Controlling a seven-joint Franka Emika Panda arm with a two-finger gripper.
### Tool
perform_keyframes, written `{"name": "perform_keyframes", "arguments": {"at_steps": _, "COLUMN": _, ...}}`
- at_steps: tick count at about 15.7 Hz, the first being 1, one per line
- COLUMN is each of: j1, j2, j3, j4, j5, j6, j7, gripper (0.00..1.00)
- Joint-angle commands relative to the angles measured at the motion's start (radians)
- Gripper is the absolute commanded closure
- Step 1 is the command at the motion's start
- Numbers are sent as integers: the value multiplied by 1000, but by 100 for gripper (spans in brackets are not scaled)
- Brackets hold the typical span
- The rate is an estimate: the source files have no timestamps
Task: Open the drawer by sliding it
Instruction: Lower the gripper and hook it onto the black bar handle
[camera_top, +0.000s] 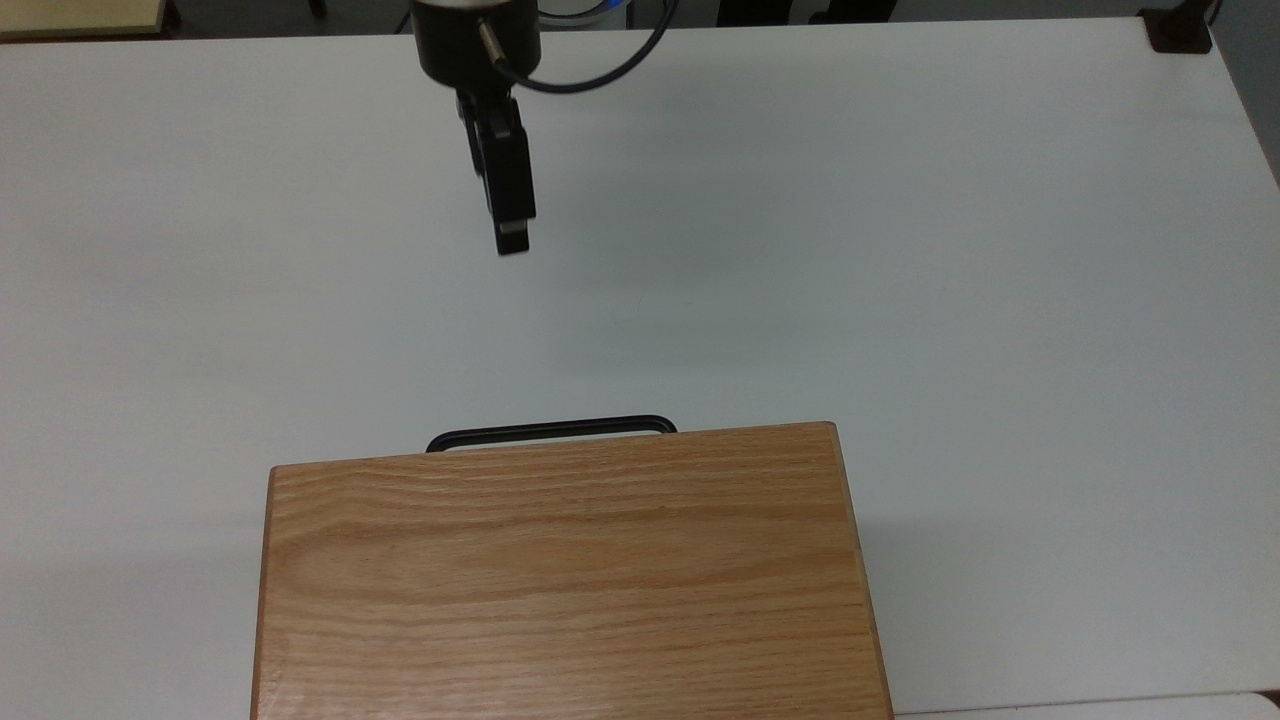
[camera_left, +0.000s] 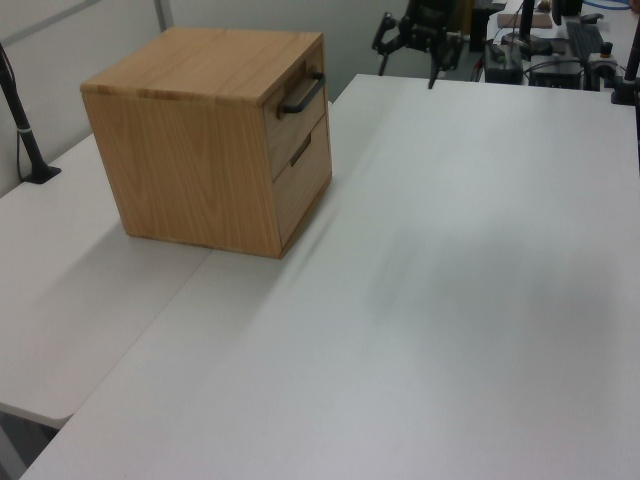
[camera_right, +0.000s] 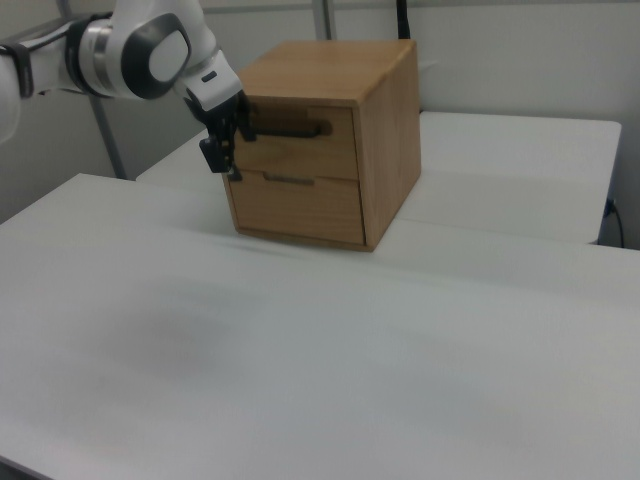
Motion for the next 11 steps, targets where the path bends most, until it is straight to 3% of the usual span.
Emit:
{"name": "perform_keyframes", "arguments": {"at_steps": 1, "j1": 10, "j2": 52, "j3": 4, "j4": 19, "j5": 18, "j6": 167, "j7": 146, "gripper": 0}}
{"name": "perform_keyframes", "arguments": {"at_steps": 4, "j1": 25, "j2": 92, "j3": 4, "j4": 20, "j5": 20, "j6": 327, "j7": 190, "gripper": 1}}
{"name": "perform_keyframes", "arguments": {"at_steps": 5, "j1": 36, "j2": 109, "j3": 4, "j4": 20, "j5": 17, "j6": 387, "j7": 206, "gripper": 7}}
{"name": "perform_keyframes", "arguments": {"at_steps": 11, "j1": 40, "j2": 209, "j3": 4, "j4": 20, "j5": 14, "j6": 646, "j7": 243, "gripper": 16}}
